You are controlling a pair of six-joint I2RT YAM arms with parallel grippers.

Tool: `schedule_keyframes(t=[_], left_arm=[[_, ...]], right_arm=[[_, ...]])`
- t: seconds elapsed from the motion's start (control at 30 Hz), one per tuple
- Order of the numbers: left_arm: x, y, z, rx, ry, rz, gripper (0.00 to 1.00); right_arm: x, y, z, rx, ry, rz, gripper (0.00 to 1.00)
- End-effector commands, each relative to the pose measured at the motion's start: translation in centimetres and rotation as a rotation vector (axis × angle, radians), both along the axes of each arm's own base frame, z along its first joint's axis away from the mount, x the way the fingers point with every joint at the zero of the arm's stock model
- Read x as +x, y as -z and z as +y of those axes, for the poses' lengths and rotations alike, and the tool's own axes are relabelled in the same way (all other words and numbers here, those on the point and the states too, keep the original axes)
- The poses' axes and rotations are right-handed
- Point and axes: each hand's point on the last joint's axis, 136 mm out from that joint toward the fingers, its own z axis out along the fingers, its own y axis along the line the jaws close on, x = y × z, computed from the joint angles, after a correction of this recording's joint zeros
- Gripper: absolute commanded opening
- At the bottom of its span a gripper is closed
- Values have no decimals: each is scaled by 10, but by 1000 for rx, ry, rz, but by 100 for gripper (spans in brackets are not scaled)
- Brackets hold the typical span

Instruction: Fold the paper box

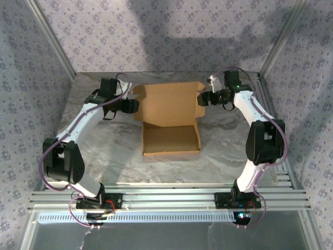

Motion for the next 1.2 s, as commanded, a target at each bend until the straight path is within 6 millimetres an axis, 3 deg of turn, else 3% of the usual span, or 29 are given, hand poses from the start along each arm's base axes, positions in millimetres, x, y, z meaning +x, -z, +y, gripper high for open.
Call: schedule_keyframes(t=[0.0, 0.3, 0.7, 0.9, 1.03, 1.17], left_arm=[[15, -16, -11, -56, 37, -64, 61], [17, -11, -23, -122, 44, -32, 55], [12, -3, -25, -47, -31, -17, 36], [15, -4, -15, 0, -146, -16, 20], [19, -6, -5, -19, -261, -7, 20], [19, -9, -2, -55, -321, -8, 13]], right_arm=[[2, -5, 7, 19, -43, -4, 72], [3, -6, 22, 42, -60, 5, 59], [-4, 0, 32, -21, -7, 17, 35], [-8, -2, 27, -54, 55, 15, 19], [-11, -4, 28, -79, 98, 8, 12], [-13, -5, 24, -76, 173, 3, 2]])
